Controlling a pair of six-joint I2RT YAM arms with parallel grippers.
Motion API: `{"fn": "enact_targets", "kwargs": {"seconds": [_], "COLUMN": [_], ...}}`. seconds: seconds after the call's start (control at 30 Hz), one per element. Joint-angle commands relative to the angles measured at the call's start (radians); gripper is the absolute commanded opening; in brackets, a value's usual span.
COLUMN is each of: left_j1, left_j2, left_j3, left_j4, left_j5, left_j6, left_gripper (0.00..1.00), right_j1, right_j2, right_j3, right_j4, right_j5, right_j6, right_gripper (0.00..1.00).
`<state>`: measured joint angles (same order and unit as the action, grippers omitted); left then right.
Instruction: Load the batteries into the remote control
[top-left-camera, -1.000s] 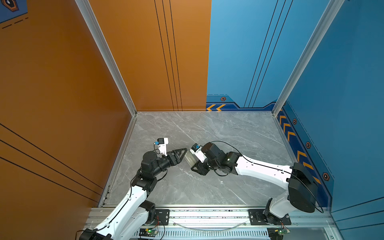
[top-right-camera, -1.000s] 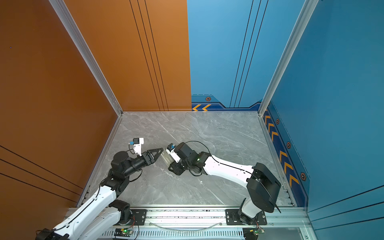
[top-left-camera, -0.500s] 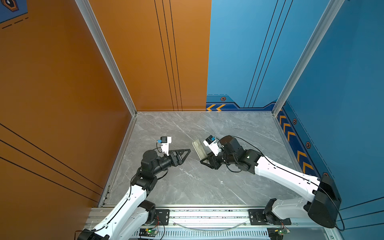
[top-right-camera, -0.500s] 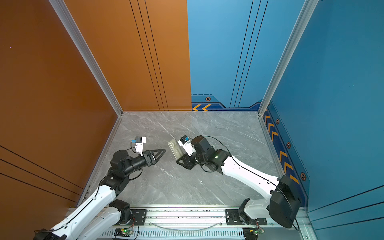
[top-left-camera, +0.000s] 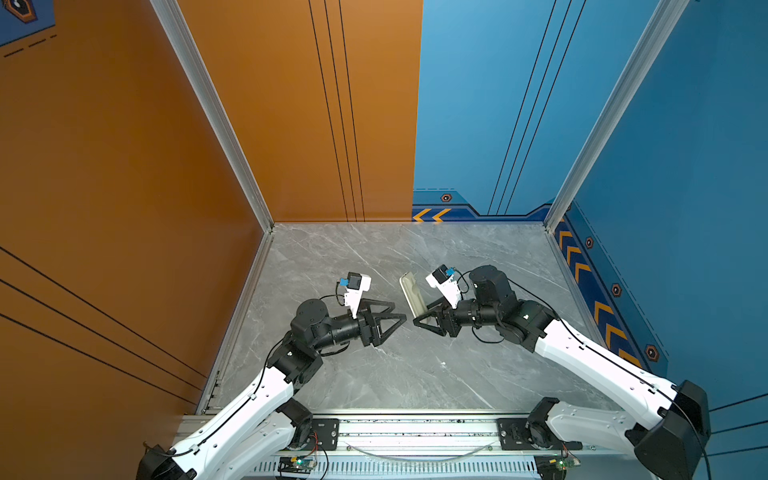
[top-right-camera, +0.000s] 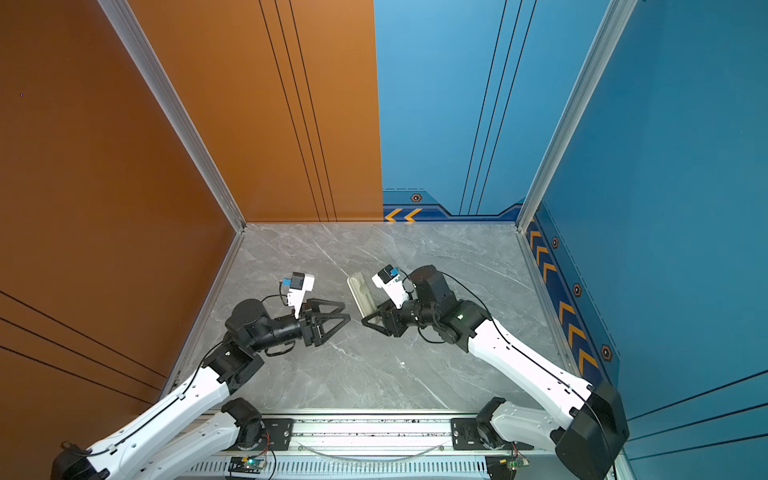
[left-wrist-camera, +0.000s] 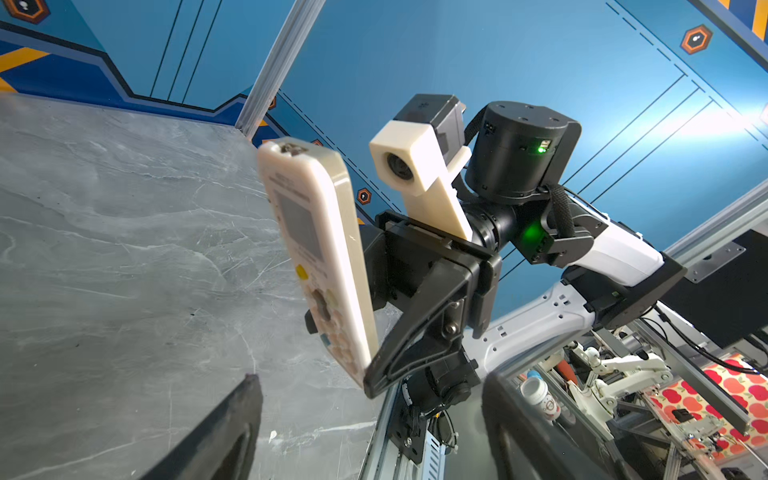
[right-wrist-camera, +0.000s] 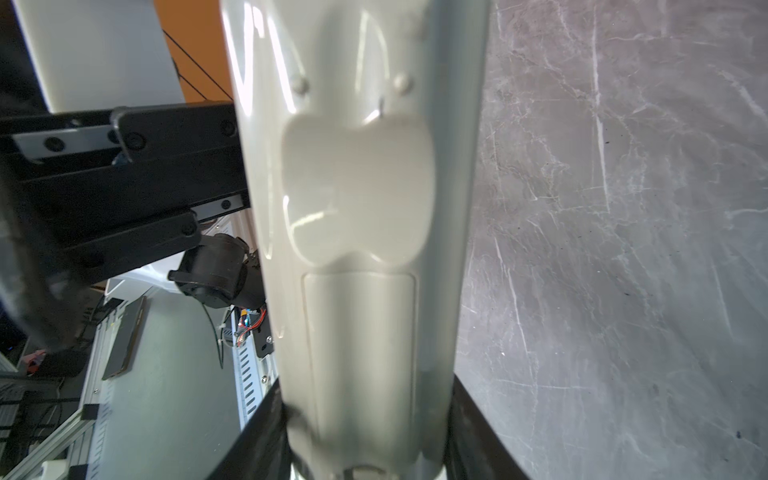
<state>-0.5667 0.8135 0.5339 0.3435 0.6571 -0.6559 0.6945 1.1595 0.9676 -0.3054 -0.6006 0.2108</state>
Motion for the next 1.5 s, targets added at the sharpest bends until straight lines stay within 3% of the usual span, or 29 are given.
{"fn": "enact_targets", "kwargs": {"seconds": [0.0, 0.27, 0.73, 1.07, 1.47], "left_j1": [-0.019, -0.067, -0.070, -0.101, -0.117], "left_j2": [0.021, 0.090, 0.159, 0.192, 0.213], "left_j3": [0.041, 0.092, 0.121, 0.154, 0.167], "left_j4": [0.005, 0.047, 0.185, 0.206, 0.230], "left_j5": [0.016, 0.026, 0.077, 0.099, 0.100], "left_j6": [0.038, 0.048, -0.003, -0.005, -0.009], "left_gripper": [0.83, 0.83, 0.84, 0.83, 0.76], "right_j1": [-0.027, -0.048, -0.085, -0.078, -0.061], "right_j2": [-0.035, -0.074, -0.121, -0.112, -0.109], "right_j3": [-0.031, -0.098, -0.190, -0.199, -0.204], "right_j4": [0.022, 0.159, 0.427, 0.449, 0.468], "right_j5": [-0.086, -0.204, -0.404, -0.439, -0.465], "right_j6": [0.020, 0.111, 0.281, 0.281, 0.279], "right_gripper": [0.13, 0.11, 0.12, 0.12, 0.12]}}
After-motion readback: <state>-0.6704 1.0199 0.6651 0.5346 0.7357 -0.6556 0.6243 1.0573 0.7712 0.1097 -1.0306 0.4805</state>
